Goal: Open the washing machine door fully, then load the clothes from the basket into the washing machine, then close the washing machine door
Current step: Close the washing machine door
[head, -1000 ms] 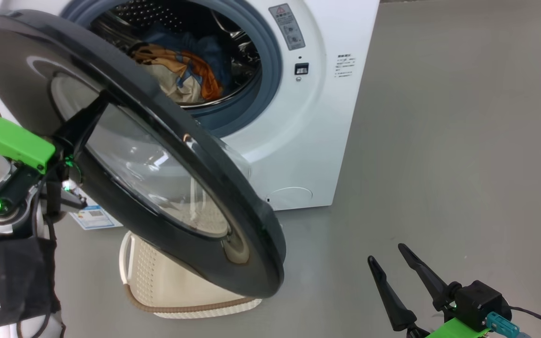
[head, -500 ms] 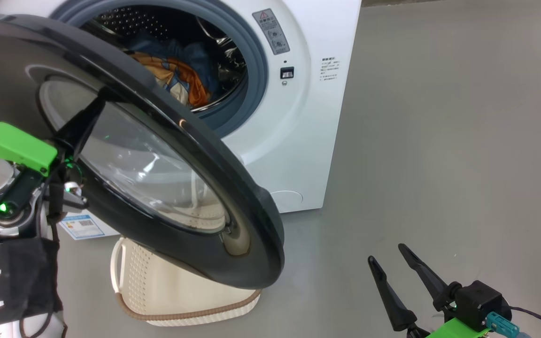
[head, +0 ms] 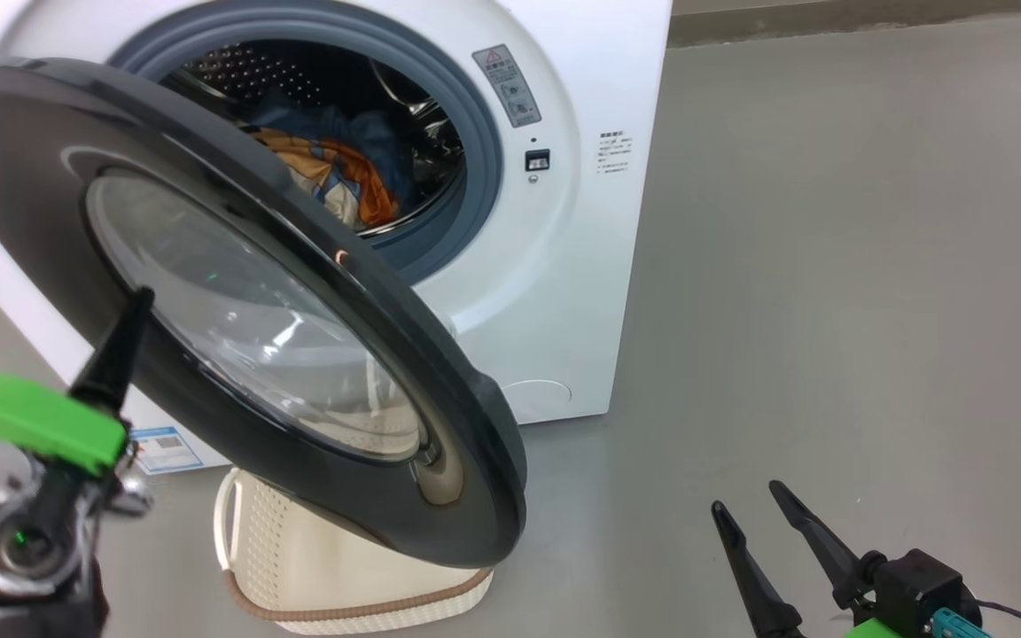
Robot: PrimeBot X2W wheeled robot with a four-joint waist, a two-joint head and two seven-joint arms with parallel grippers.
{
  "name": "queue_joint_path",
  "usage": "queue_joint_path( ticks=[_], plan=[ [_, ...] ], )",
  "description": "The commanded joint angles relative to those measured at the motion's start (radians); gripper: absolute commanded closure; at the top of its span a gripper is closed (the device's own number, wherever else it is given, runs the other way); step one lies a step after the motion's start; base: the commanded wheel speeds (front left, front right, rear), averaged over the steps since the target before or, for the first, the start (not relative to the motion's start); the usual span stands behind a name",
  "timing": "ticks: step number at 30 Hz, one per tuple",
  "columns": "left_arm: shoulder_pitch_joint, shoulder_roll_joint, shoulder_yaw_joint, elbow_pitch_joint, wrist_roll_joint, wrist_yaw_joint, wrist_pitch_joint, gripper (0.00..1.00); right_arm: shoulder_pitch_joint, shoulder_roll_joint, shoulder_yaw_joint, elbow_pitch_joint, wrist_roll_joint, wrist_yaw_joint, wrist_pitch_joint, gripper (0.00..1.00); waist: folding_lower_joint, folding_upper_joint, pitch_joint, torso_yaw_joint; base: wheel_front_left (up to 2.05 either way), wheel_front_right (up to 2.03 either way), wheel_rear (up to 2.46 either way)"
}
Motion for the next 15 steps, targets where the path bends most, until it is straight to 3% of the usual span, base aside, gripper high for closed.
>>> queue_joint_path(
  ticks=[1,2,3,8,15],
  plan=[
    [0.009,0.038,0.019,-0.051,0.032,-0.008,-0.031,0.49,-0.011,-0.008,0.014,-0.029,-0.011,0.002,-0.005,0.0,0.0,0.0,0.0,0.009,0.0,0.0,0.0],
    [0.03,0.035,0.011,-0.065,0.05,-0.01,-0.054,0.12,-0.01,-0.01,0.011,-0.03,-0.011,0.002,-0.005,0.0,0.0,0.0,0.0,0.012,0.0,0.0,0.0],
    [0.049,0.031,0.004,-0.078,0.067,-0.012,-0.079,0.02,-0.01,-0.013,0.008,-0.031,-0.012,0.002,-0.005,0.0,0.0,0.0,0.001,0.016,0.0,0.0,0.0],
    [0.127,0.032,-0.04,-0.121,0.152,-0.018,-0.19,0.0,-0.01,-0.021,-0.009,-0.04,-0.015,0.002,-0.005,0.0,0.0,0.0,0.009,0.028,0.0,0.0,0.0],
    [0.254,0.033,-0.122,-0.081,0.31,-0.02,-0.46,0.0,-0.006,-0.035,-0.037,-0.05,-0.021,0.002,-0.005,0.0,0.0,0.0,0.017,0.041,0.0,0.0,0.0]
  ],
)
